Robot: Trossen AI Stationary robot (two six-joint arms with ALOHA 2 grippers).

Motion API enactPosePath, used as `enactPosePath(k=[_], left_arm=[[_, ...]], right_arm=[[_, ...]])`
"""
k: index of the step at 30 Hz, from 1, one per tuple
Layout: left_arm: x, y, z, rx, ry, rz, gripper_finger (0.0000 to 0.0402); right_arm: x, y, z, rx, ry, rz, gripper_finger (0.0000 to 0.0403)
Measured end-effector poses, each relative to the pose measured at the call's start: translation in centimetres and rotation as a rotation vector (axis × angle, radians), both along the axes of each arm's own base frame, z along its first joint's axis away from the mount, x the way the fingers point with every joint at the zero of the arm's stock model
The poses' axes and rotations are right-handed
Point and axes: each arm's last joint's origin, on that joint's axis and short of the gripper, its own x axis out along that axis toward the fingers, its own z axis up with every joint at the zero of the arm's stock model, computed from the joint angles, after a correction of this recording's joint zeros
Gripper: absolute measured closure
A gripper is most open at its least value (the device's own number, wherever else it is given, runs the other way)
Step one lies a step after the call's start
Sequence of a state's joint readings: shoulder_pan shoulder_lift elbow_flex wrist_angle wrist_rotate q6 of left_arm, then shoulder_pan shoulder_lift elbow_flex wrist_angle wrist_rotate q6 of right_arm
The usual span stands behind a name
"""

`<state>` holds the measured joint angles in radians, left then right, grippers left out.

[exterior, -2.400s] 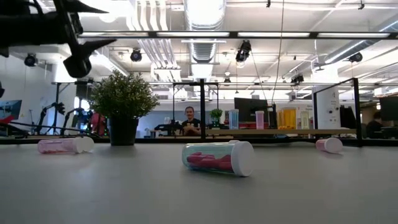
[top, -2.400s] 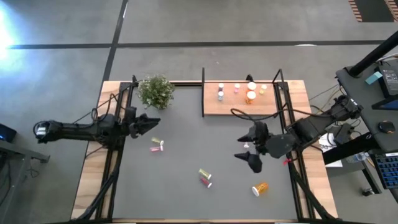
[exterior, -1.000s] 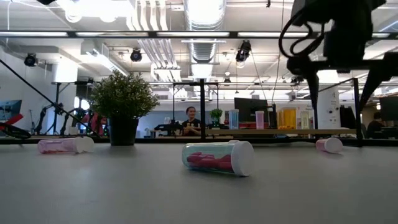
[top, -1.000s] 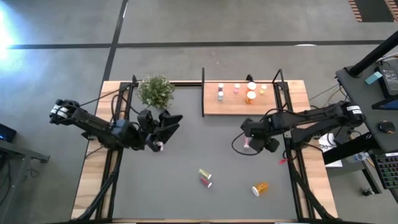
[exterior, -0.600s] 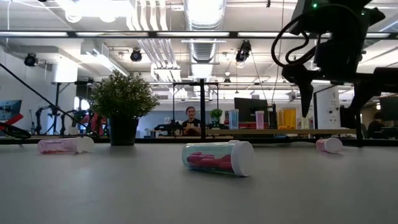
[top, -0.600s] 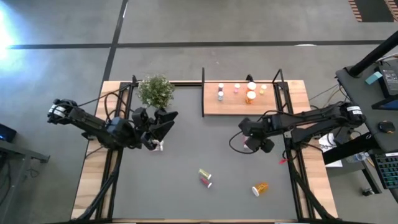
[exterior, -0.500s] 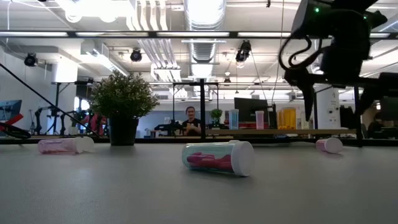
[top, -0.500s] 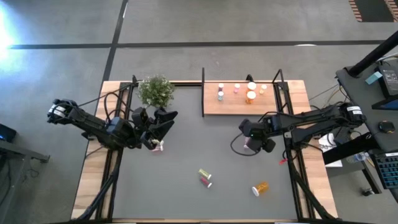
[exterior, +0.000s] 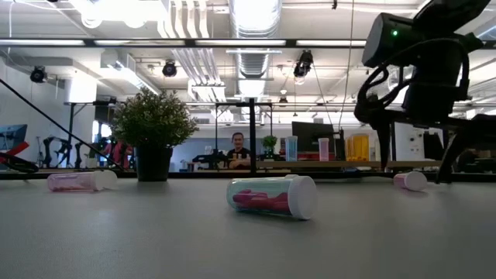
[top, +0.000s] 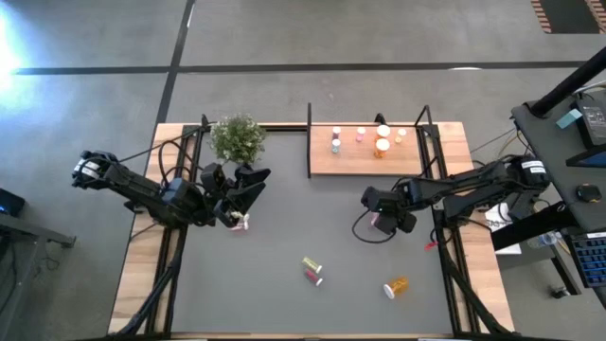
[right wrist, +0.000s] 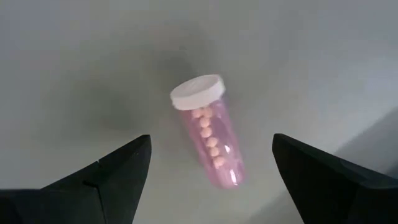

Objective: Pick and place medicine bottles onto shelf by color
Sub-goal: Put the right pink pill bottle on the shelf aligned with the other pink pill bottle

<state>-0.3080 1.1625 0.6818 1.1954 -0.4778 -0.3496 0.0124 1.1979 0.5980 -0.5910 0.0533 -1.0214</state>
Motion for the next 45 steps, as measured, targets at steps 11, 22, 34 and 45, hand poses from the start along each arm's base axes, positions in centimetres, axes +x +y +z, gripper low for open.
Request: enactPosePath(k=[11, 22, 34, 45], left_arm=[[0.0, 0.0, -0.01, 0.0, 0.0, -0.001, 0.0171], [0.0, 0.0, -0.03, 0.0, 0.001, -0.001, 0.0171], [0.0, 0.0, -0.05, 0.001, 0.001, -0.001, 0.0171], [0.0, 0.0, -0.05, 0.0, 0.001, -0.001, 0.0171]], right_arm=[[0.28, -0.15, -1.14, 0.002, 0.062, -0.123, 0.0092], [0.21, -0.21, -1.14, 0.08, 0.038, -0.508, 0.0109], [0.32, -0.17, -1.17, 0.039, 0.042, -0.312, 0.0154], [0.45, -0.26, -1.17, 0.028, 0.022, -0.368, 0.0275]])
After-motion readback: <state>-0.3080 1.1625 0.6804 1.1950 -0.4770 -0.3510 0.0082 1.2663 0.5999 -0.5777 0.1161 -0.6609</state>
